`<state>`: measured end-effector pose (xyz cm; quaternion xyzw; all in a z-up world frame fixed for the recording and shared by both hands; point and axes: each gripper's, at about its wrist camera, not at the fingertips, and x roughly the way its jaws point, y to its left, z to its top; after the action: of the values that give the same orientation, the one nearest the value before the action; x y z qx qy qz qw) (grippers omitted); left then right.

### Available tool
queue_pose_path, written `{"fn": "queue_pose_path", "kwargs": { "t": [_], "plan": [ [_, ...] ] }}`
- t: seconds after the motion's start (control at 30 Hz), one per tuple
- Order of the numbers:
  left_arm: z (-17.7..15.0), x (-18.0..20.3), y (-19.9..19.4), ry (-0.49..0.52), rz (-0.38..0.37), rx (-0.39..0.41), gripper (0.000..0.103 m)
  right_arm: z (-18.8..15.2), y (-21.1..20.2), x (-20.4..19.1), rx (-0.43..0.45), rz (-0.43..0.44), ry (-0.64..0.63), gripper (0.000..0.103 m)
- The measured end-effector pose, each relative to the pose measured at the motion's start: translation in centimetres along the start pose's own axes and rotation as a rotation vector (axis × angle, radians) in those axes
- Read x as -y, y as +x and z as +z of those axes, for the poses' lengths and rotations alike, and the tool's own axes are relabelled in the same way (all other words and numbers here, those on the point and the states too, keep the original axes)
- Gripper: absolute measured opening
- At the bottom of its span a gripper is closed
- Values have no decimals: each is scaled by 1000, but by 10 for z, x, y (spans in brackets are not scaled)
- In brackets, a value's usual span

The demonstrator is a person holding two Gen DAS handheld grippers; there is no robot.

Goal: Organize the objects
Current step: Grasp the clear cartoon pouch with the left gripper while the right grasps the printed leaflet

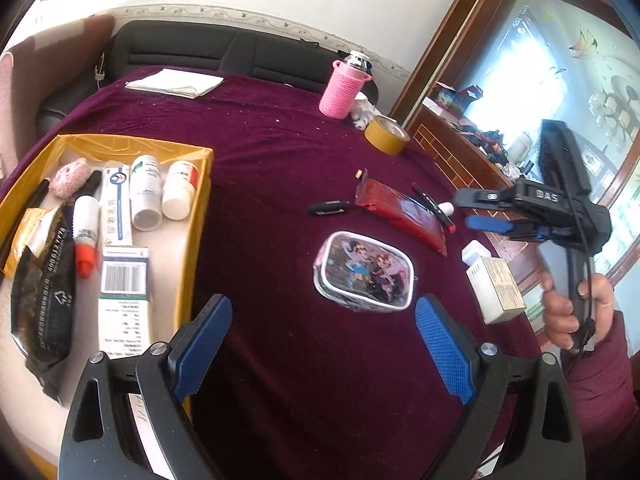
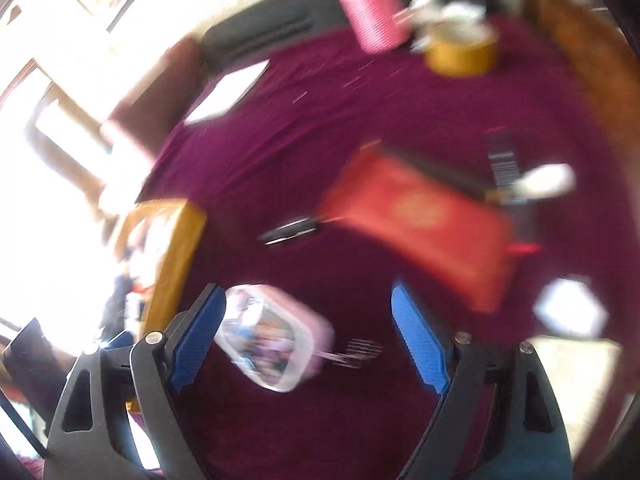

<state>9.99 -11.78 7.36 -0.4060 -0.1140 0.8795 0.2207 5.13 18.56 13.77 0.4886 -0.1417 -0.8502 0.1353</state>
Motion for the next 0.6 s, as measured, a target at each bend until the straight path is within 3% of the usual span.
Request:
{"fn": "queue_pose_path", "kwargs": {
  "t": [0.1, 0.2, 0.4, 0.5, 0.6],
  "plan": [
    [-3, 9, 7, 1, 0, -15, 90, -13, -46, 41, 101, -163, 66, 85],
    [-7, 22, 16, 15, -10, -46, 90, -27, -71, 91, 130, -238, 169, 85],
    [-19, 56, 24, 100, -19, -95, 90, -58, -74, 153, 108, -209, 325, 85],
    [-18, 66, 22, 144, 8, -96, 90, -62, -58, 157, 81, -153, 338, 85],
    [-10, 66, 16, 150, 10, -81, 90, -55, -31, 129, 31, -20, 261, 87]
  ]
}}
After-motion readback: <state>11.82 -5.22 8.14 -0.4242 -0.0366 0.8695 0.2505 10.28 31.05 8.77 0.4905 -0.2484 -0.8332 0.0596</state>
